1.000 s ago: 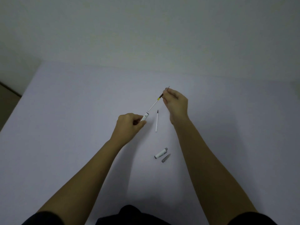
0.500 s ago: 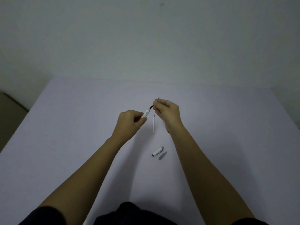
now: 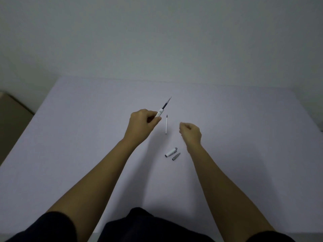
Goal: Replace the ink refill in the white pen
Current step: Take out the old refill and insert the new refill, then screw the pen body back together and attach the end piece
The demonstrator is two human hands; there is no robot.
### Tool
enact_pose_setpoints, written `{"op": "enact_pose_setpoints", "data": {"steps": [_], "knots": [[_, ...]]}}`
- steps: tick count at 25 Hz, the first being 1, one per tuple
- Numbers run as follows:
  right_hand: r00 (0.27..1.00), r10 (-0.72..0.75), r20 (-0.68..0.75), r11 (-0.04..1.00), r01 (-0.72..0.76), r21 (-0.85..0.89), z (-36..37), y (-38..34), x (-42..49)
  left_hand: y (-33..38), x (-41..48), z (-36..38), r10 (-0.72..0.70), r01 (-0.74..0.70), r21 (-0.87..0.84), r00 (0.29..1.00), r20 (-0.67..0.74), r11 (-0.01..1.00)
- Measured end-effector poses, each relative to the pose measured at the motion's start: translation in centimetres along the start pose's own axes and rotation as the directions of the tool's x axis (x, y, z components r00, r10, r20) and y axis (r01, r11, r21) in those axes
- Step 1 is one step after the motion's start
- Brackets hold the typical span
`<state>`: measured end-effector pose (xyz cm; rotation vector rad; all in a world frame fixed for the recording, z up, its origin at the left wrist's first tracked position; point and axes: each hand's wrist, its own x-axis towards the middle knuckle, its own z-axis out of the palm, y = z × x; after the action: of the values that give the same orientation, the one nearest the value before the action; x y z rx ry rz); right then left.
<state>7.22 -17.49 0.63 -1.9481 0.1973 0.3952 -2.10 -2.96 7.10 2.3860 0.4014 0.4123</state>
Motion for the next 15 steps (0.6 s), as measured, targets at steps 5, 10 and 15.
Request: {"op": "enact_pose_setpoints", "data": {"steps": [5,10,15], "knots": [[0.990,0.107,-0.089,0.928,-0.132,-0.347,0.2,7.3,-0.3,-0.2,-0.5,0.1,-0.020,0.020,-0.022,1.000,0.005,1.000],[0.988,0.144,-0.054,0.880,-0.153,-0.449,1.6,9.0,-1.1,-0.8,-0.8,-0.2,-0.040,0.040,-0.020,0.999,0.021,0.999],[0.988,0.143,-0.053,0.909,-0.153,-0.387,1.7,8.0,-0.8,-1.1,-0.8,-0.6,-0.043,0.043,-0.011,0.999,0.021,0.999]]}}
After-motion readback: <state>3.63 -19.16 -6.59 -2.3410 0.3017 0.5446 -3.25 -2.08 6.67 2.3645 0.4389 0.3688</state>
